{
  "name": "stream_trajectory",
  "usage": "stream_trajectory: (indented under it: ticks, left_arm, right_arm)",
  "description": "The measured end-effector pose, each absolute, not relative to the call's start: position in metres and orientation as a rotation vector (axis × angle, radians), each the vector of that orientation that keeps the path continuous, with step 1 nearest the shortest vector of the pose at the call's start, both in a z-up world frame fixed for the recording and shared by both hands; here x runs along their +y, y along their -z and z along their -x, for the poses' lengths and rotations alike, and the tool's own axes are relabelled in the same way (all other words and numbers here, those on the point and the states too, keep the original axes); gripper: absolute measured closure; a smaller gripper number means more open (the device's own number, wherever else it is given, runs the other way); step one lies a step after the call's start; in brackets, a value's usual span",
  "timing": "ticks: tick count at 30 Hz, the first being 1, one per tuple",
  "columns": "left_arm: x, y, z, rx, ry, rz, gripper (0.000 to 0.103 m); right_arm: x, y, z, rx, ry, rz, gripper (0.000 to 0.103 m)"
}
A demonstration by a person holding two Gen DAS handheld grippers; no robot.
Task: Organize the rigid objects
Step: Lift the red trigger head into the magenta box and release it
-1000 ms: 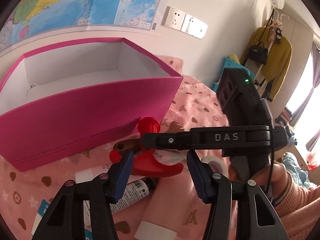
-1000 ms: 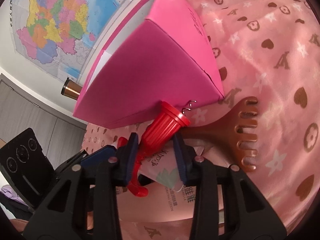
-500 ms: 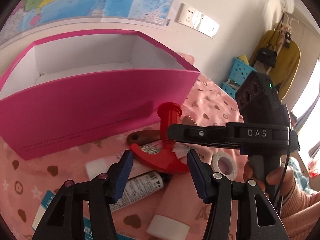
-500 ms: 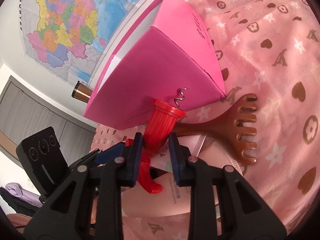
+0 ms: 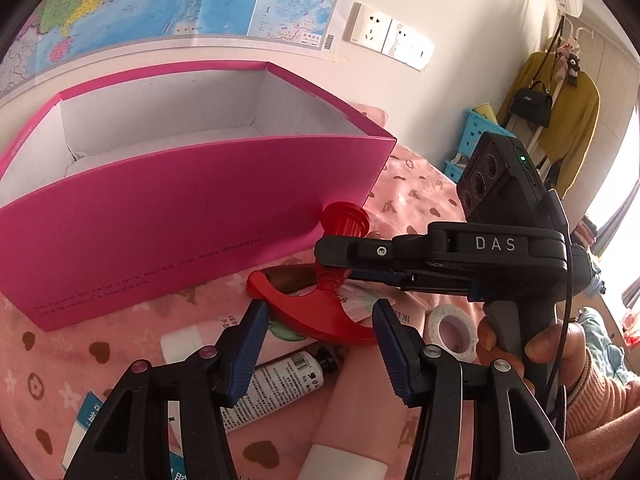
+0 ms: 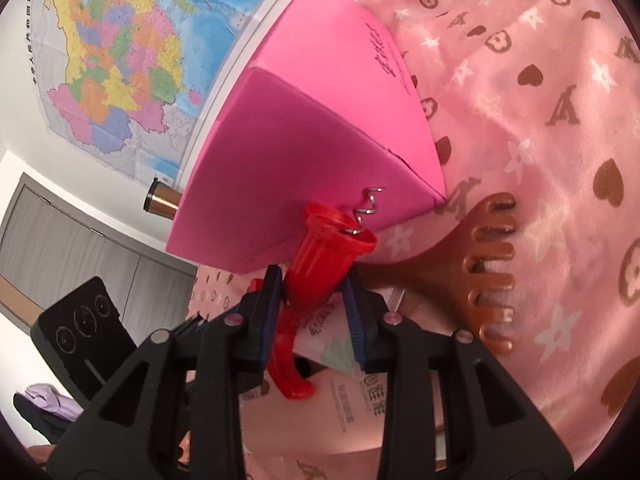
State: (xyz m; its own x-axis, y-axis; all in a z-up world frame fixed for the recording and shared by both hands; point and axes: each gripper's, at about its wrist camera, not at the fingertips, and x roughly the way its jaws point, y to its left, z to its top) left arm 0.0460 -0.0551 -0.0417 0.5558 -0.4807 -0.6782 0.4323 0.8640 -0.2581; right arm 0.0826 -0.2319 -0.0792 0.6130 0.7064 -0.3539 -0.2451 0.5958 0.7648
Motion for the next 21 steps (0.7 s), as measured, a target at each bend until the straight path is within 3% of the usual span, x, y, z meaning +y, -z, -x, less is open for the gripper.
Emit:
stream_trajectory:
  ticks: [8,21]
  left_arm:
    - [-0.053,0.033,-0.044,0.813,0.568,0.102,0.054]
    - [-0.039,-0.044,-0.058,0.641,0.575,0.130,0.054]
  right_arm:
    - [-0.232,0.050,-0.054,0.626,-0.613,-0.642,0.076]
    - [-0.226,-0.051,-0.049,0.444,-0.666,-0.468,0.076]
